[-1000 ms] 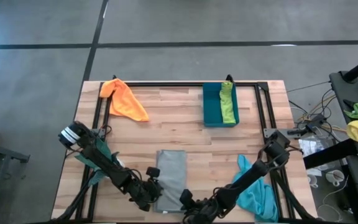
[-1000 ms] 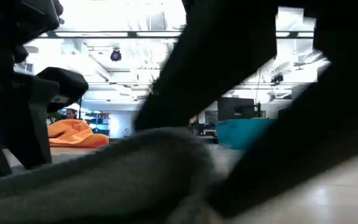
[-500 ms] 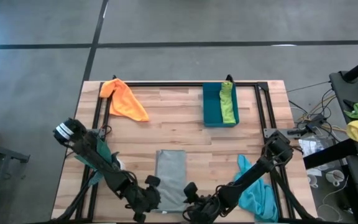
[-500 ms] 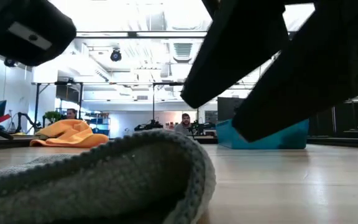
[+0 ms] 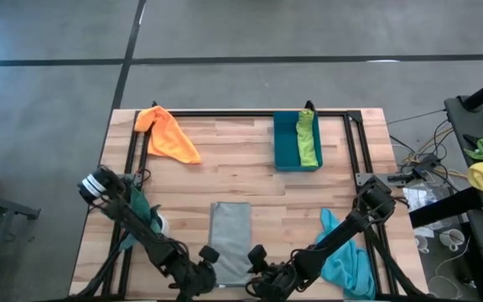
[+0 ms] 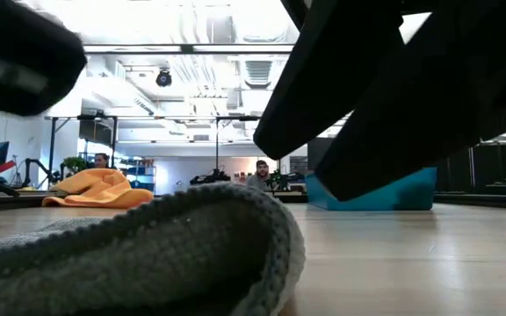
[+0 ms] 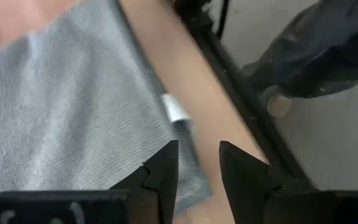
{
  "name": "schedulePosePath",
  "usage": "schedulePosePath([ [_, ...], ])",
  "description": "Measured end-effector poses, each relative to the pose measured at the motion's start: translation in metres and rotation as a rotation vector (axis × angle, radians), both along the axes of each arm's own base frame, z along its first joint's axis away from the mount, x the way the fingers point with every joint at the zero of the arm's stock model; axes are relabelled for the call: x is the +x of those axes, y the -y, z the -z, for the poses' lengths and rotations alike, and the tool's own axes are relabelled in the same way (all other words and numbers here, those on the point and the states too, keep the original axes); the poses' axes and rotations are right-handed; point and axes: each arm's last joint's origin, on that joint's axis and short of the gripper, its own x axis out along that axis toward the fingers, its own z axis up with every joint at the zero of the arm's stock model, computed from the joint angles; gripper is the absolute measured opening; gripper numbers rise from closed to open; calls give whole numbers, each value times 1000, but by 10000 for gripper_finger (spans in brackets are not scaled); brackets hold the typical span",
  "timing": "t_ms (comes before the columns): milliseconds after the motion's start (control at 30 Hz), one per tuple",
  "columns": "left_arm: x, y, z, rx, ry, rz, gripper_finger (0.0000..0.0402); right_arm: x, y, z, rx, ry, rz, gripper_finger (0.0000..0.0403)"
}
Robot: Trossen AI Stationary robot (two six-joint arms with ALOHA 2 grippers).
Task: Roll microfiber towels into tight, uniform cylinder then place into a basket
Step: Roll the gray towel
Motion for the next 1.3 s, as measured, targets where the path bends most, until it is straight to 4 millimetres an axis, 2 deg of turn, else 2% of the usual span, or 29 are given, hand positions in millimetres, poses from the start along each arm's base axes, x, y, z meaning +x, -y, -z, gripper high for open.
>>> schedulePosePath([
  [167,1,-2,8,49,-4,-35,102,0,0,0,2,0,3,130],
  [600,0,0,7,30,-11,-16,102,0,0,0,6,0,6,125],
  [733,0,0,15,51,-32,-16,99,0,0,0,5,-1,6,124],
  [833,1,1,16,44,-32,-23,80,0,0,0,6,-1,6,123],
  [1033,1,1,10,21,-28,-38,12,0,0,0,6,0,6,121],
  [1300,4,2,1,23,-30,-41,1,1,1,0,6,-1,9,118],
])
